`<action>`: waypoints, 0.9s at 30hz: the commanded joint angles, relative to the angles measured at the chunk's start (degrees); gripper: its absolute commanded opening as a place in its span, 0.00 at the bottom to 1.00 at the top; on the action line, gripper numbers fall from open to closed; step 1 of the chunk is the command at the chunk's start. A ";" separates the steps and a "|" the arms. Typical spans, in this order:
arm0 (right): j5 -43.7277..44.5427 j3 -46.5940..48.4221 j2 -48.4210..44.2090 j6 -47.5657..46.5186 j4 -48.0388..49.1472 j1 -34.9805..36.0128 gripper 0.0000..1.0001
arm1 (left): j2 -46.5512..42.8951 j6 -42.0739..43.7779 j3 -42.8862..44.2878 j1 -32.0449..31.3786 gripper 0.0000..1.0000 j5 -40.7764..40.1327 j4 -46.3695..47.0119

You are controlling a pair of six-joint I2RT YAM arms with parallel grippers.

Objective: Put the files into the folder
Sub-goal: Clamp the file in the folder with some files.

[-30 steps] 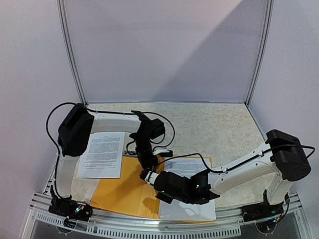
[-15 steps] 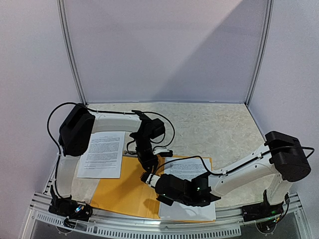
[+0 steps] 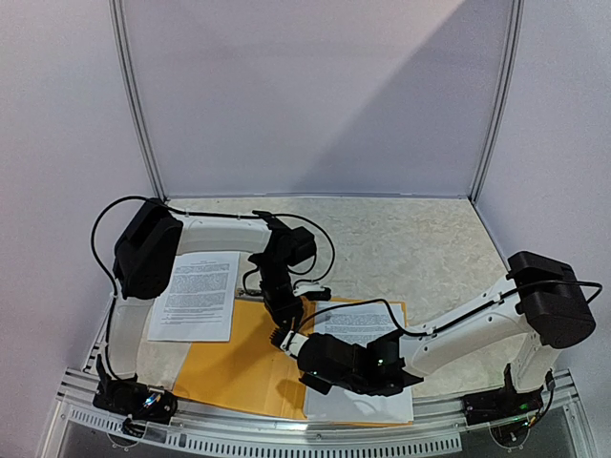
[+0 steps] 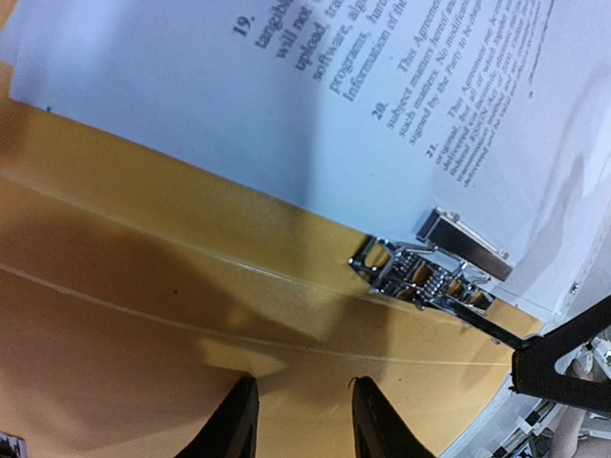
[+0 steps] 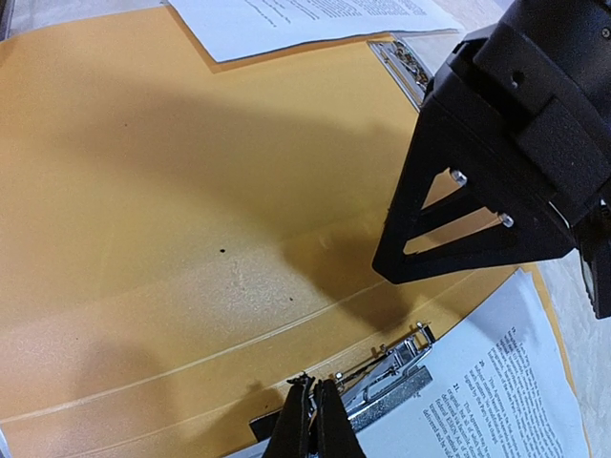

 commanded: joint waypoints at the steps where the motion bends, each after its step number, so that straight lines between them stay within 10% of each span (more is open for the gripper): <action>1: -17.41 -3.50 4.35 5.00 -20.02 3.78 0.02 | 10.60 0.64 -4.92 0.13 0.37 -9.33 11.02; 27: -9.49 12.50 -13.12 -1.69 -17.63 -0.20 0.31 | 11.52 1.55 -0.83 0.74 0.40 -9.19 8.55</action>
